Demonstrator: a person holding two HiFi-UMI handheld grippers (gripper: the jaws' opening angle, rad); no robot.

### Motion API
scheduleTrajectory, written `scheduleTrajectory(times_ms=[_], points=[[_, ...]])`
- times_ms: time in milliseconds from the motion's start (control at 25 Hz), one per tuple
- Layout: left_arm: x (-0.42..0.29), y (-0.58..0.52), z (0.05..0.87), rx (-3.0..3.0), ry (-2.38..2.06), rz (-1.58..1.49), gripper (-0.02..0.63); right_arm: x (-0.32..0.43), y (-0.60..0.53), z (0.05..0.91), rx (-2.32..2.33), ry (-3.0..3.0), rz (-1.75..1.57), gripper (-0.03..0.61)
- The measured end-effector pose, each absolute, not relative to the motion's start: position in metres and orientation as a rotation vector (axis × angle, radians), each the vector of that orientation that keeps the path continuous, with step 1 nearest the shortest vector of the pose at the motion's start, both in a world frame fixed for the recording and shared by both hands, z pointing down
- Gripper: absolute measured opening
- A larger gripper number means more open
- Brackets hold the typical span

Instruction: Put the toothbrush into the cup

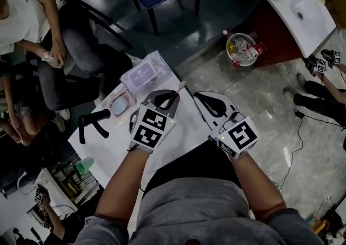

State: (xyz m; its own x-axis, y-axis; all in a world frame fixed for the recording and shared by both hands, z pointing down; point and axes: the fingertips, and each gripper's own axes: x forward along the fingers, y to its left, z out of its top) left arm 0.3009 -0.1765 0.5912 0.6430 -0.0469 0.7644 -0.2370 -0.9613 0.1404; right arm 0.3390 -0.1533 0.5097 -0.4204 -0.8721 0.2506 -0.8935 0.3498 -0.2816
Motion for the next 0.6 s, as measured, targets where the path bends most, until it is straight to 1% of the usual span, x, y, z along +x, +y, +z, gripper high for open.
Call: scheduleTrajectory(times_ms=[360, 600], points=[[0.278, -0.17, 0.514, 2.749, -0.315, 1.001, 0.031, 0.319, -0.149, 0.461, 1.634, -2.593, 0.539, 0.014], [0.263, -0.155, 0.45, 2.863, -0.338, 0.791, 0.031, 0.292, -0.137, 0.415, 1.554, -2.662, 0.477, 0.014]])
